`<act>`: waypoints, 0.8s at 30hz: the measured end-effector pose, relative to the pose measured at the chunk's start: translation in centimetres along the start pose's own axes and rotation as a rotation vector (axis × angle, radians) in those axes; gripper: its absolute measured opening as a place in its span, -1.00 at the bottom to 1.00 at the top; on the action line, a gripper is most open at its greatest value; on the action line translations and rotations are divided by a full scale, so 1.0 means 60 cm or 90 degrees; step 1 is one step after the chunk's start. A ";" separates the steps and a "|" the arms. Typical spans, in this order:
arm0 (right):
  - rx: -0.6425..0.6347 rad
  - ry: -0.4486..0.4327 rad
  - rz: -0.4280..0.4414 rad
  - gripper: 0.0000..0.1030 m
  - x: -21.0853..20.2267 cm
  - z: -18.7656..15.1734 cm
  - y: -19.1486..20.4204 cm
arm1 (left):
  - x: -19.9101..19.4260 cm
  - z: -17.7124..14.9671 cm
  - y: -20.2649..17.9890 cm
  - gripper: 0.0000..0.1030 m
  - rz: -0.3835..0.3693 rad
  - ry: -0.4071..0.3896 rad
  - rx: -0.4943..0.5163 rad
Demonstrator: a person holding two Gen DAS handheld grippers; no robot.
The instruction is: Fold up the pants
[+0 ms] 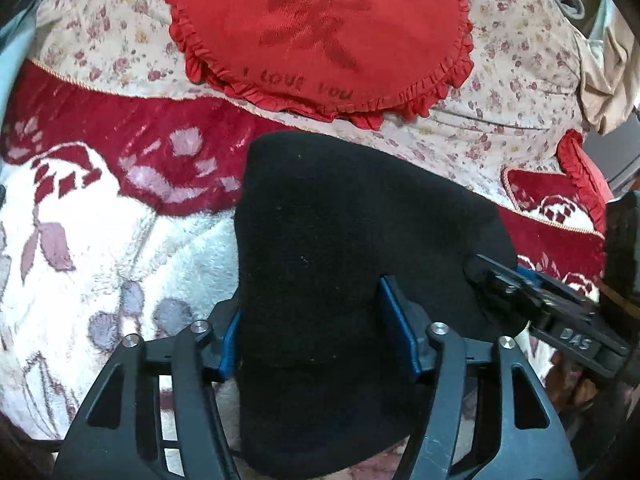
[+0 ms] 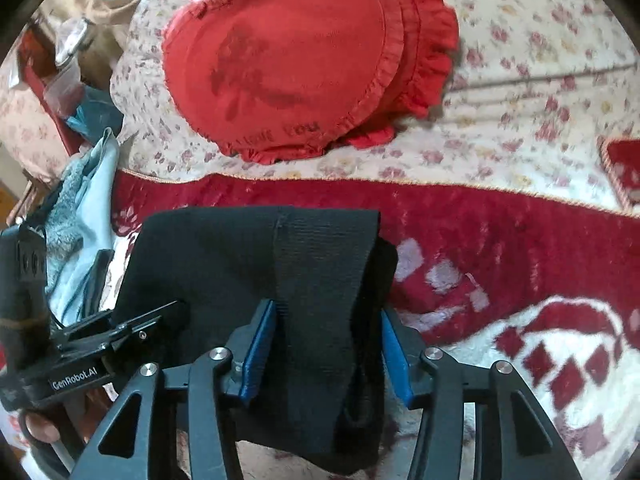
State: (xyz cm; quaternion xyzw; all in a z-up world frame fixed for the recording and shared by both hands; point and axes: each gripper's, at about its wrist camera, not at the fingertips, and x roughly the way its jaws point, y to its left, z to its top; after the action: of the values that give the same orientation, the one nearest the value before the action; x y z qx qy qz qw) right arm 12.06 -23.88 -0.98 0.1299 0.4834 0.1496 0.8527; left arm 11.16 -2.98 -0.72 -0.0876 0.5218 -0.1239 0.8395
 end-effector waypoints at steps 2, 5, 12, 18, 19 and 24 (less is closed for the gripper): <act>-0.011 -0.017 -0.023 -0.06 -0.021 -0.006 0.006 | -0.009 -0.006 -0.003 0.23 0.016 -0.011 0.006; -0.047 -0.058 -0.050 -0.06 -0.070 -0.020 0.027 | -0.027 -0.016 -0.010 0.23 0.042 -0.031 0.012; -0.093 -0.018 -0.047 -0.08 -0.042 -0.059 0.063 | -0.034 -0.039 -0.015 0.23 0.076 -0.041 0.013; -0.083 -0.042 -0.043 -0.09 -0.061 -0.066 0.071 | -0.071 -0.057 -0.024 0.22 0.114 -0.080 0.014; -0.081 -0.049 -0.041 -0.09 -0.069 -0.066 0.073 | -0.080 -0.060 -0.024 0.22 0.118 -0.091 0.010; -0.078 -0.093 -0.050 -0.09 -0.113 -0.074 0.093 | -0.122 -0.075 -0.030 0.23 0.147 -0.127 0.012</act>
State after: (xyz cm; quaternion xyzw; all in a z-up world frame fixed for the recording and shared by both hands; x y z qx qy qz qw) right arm 4.21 -20.98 4.18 0.0690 0.4148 0.1357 0.8971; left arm 3.76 -2.57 4.06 -0.0314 0.4414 -0.0223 0.8965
